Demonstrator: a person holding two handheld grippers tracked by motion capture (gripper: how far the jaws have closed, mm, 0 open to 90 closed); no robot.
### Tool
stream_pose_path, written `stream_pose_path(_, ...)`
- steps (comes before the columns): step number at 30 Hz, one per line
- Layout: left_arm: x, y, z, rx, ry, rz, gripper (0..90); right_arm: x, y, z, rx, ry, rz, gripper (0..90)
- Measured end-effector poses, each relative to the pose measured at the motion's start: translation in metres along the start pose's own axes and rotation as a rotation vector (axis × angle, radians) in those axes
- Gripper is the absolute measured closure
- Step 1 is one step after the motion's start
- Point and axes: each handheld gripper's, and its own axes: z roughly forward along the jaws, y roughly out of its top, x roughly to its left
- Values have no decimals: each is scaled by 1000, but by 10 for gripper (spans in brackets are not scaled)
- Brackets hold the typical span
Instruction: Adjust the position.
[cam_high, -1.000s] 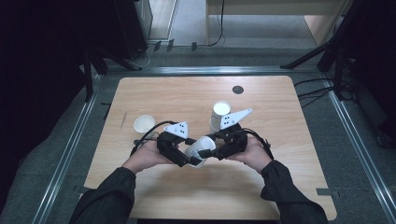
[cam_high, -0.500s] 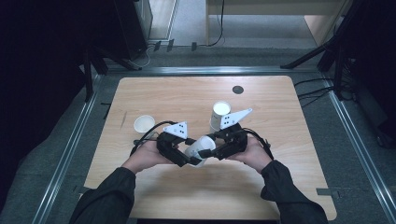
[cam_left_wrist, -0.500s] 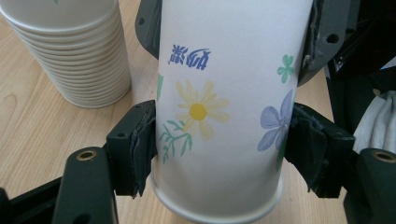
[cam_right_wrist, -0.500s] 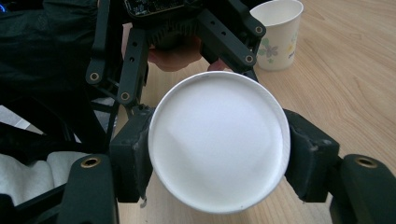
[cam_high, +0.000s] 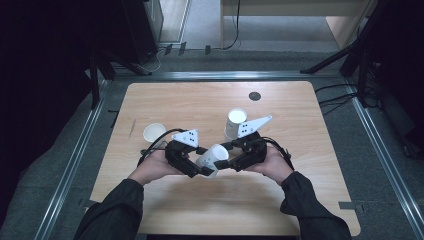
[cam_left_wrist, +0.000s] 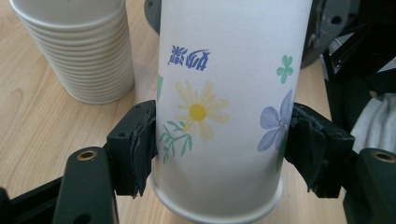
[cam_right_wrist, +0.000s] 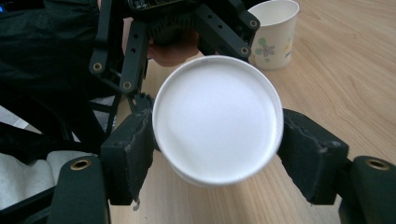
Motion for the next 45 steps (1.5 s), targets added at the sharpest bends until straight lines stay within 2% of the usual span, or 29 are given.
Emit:
stream_pose_path(2, 1, 0, -4, 16, 3, -6, 299, 1, -1, -2, 5, -9, -6, 282)
stream_pose_path(5, 1, 1, -10, 10, 8, -6, 299, 3, -3, -5, 12, -22, -12, 279)
stream_pose_path(8, 0, 3, -14, 33, 12, 2, 298, 4, -5, -8, 20, -33, -17, 279)
stream_pose_path(11, -1, 6, -16, 78, 16, 12, 298, 6, -7, -9, 25, -37, -21, 279)
stream_pose_path(18, -3, 23, -22, 195, 33, 67, 296, 11, -14, -10, 42, -55, -40, 279)
stream_pose_path(24, -2, 35, -26, 273, 47, 88, 296, 11, -15, -9, 23, -63, -34, 280)
stream_pose_path(30, 0, 41, -27, 354, 55, 113, 296, 12, -15, -6, 11, -73, -66, 283)
stream_pose_path(37, 2, 45, -23, 433, 52, 130, 296, 10, -14, -1, 5, -70, -63, 283)
stream_pose_path(40, 2, 48, -22, 470, 51, 151, 295, 10, -13, 1, -1, -71, -67, 283)
stream_pose_path(42, 1, 50, -20, 473, 48, 152, 296, 9, -13, 2, -7, -72, -70, 283)
stream_pose_path(45, 1, 52, -18, 503, 50, 165, 296, 9, -12, 4, -13, -69, -76, 283)
